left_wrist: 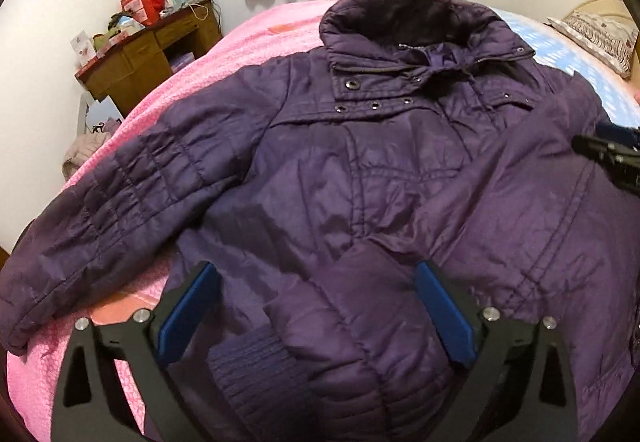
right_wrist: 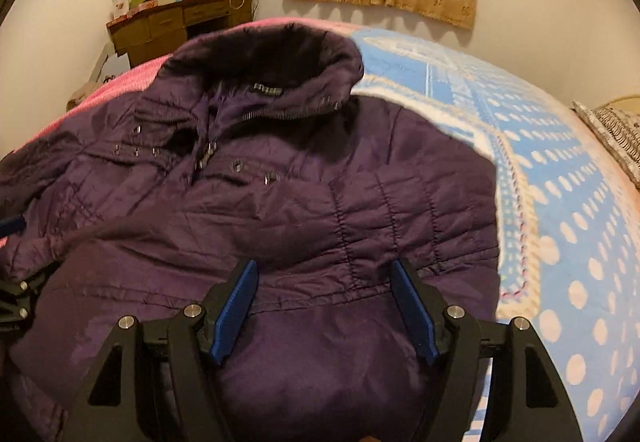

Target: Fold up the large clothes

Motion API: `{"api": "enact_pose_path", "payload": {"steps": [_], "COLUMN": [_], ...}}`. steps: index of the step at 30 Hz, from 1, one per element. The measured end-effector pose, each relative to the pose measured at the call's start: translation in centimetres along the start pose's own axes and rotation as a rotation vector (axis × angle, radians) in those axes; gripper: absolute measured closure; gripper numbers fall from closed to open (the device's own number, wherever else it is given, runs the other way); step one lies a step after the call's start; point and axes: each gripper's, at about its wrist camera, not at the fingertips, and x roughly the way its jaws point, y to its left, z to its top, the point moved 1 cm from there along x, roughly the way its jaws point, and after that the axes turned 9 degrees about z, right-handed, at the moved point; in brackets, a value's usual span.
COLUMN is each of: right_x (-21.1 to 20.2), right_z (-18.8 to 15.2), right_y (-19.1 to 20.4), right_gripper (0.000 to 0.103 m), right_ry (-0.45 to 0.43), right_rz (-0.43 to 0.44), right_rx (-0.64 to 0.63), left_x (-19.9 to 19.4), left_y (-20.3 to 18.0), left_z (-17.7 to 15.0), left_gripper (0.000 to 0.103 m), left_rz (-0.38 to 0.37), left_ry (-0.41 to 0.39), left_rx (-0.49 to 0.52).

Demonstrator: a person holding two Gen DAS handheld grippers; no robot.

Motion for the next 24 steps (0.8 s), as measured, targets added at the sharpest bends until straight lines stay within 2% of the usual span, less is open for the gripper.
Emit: {"api": "enact_pose_path", "payload": {"steps": [11, 24], "right_x": [1.2, 1.7], "right_z": [-0.9, -0.9], "right_y": [0.7, 1.2], "right_gripper": [0.033, 0.033], "right_ry": [0.032, 0.035], "right_rz": [-0.042, -0.077], "right_rx": [-0.047, -0.076], "left_x": [-0.5, -0.5], "left_y": [-1.3, -1.8], "left_z": [-0.2, -0.3], "left_gripper": [0.000, 0.000], "left_rz": [0.082, 0.105], "left_ry": [-0.033, -0.041], "left_rx": [0.045, 0.061]}}
